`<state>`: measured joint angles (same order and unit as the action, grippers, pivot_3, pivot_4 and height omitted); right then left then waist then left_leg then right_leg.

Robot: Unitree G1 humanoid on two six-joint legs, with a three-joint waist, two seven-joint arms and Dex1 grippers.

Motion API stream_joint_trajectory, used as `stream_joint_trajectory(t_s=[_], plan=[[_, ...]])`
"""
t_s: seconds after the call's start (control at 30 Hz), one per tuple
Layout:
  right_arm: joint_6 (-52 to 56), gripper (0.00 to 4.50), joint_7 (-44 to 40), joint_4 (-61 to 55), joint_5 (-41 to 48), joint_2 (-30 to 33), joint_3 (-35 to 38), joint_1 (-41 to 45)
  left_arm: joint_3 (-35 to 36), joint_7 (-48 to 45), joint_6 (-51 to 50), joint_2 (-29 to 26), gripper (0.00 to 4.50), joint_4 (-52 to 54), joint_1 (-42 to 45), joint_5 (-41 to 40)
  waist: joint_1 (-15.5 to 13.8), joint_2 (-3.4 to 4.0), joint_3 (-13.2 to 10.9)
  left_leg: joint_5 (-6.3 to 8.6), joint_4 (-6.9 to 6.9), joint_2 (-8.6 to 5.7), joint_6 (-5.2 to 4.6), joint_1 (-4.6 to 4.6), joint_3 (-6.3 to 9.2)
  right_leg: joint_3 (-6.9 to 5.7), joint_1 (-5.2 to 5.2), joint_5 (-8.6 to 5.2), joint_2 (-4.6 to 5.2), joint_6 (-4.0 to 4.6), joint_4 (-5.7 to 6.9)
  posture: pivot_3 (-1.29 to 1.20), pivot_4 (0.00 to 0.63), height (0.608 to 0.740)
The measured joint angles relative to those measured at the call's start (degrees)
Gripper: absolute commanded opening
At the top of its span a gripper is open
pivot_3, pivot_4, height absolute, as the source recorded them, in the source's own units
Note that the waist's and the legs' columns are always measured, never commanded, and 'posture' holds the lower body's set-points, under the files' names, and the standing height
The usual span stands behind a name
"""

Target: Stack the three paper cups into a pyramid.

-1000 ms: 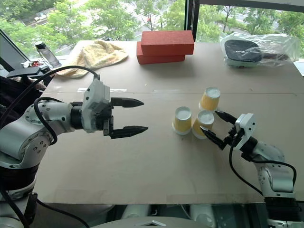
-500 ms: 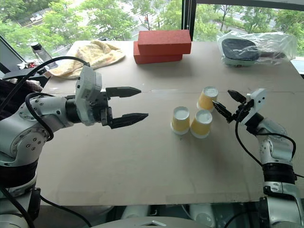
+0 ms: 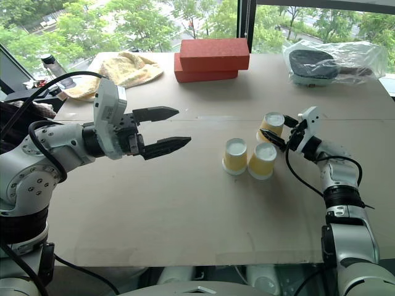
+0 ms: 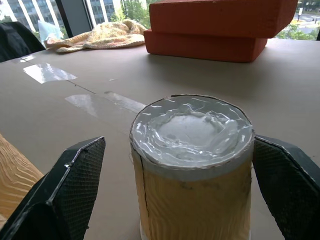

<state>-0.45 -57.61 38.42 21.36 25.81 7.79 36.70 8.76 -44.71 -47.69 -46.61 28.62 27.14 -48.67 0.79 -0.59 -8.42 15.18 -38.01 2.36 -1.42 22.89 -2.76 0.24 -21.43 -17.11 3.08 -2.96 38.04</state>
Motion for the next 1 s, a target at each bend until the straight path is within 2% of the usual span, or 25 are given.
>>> stream_joint_trajectory(t_s=[0.1, 0.13, 0.17, 0.23, 0.3, 0.53, 0.63, 0.83, 1.0], plan=[[-0.63, 4.42, -0.26, 1.43, -0.17, -0.80, 0.08, 0.89, 0.01, -0.06, 0.01, -0.07, 4.50, 0.00, -0.14, -0.01, 0.01, 0.00, 0.00, 0.00, 0.00, 0.00, 0.00, 0.00, 0.00, -0.01, 0.00, 0.00, 0.00, 0.00, 0.00, 0.00, 0.150, 0.730], [-0.90, 3.90, -0.38, 1.67, -0.09, -1.10, 0.26, 0.94, 0.00, -0.11, 0.02, -0.09, 4.50, 0.00, -0.28, 0.03, 0.01, 0.00, 0.00, 0.00, 0.00, 0.00, 0.00, 0.00, 0.00, -0.01, 0.00, 0.00, 0.00, 0.00, 0.00, 0.00, 0.150, 0.730], [-1.08, 3.66, -0.42, 1.92, 0.05, -1.39, 0.47, 0.94, -0.03, -0.16, 0.02, -0.11, 4.50, 0.00, -0.32, 0.10, 0.01, 0.00, 0.00, 0.00, 0.00, 0.00, 0.00, 0.00, 0.00, -0.01, 0.00, 0.00, 0.00, 0.00, 0.00, 0.00, 0.150, 0.730], [-1.14, 2.63, -0.52, 2.23, 0.16, -1.49, 0.58, 0.94, -0.04, -0.29, 0.06, -0.20, 4.50, 0.00, -0.33, 0.15, -0.01, 0.00, 0.00, 0.00, 0.00, 0.00, 0.00, 0.00, 0.00, -0.01, 0.00, 0.00, 0.01, 0.00, 0.00, 0.00, 0.150, 0.730], [-1.21, 2.03, -0.70, 2.22, 0.17, -1.47, 1.13, 0.93, -0.08, -0.64, 0.14, -0.25, 4.50, 0.00, -0.32, 0.17, 0.00, 0.00, 0.00, 0.00, 0.00, 0.00, 0.00, 0.00, 0.00, -0.01, 0.00, 0.00, 0.01, 0.00, 0.00, 0.00, 0.150, 0.730], [-2.23, 1.98, -1.15, -0.87, 0.03, -0.28, 1.46, -0.49, -0.57, -1.62, 0.35, -0.25, 4.50, -0.22, -0.22, 0.69, 0.00, 0.01, -0.01, 0.00, 0.01, 0.00, 0.01, 0.00, -0.02, 0.00, -0.02, 0.00, 0.01, 0.00, 0.00, 0.00, 0.150, 0.730], [-0.04, 1.98, -1.88, -6.52, 1.27, 1.78, 1.90, -1.40, -0.73, -1.99, 0.35, -0.27, 4.50, -0.35, -0.09, 0.78, -0.04, 0.02, -0.01, 0.00, 0.01, 0.00, 0.00, 0.02, 0.00, -0.01, -0.02, 0.00, 0.02, 0.00, 0.00, 0.00, 0.150, 0.730], [18.26, 1.98, -4.28, -32.04, 13.78, 6.89, 2.28, -6.62, -2.22, -4.53, 0.79, -0.46, 4.50, -0.63, 0.30, 1.36, -0.08, 0.02, -0.02, 0.01, 0.03, 0.04, 0.00, 0.06, 0.03, -0.01, -0.04, 0.00, 0.02, 0.00, 0.00, 0.00, 0.150, 0.730], [27.72, 1.98, -4.16, -42.23, 19.14, 8.19, 1.60, -9.86, -3.40, -6.54, 1.99, -0.48, 4.50, -1.71, 1.55, 2.59, -0.15, 0.02, -0.02, 0.02, 0.02, 0.00, -0.03, 0.05, 0.02, -0.04, -0.04, 0.00, 0.02, 0.00, 0.01, 0.00, 0.150, 0.730]])
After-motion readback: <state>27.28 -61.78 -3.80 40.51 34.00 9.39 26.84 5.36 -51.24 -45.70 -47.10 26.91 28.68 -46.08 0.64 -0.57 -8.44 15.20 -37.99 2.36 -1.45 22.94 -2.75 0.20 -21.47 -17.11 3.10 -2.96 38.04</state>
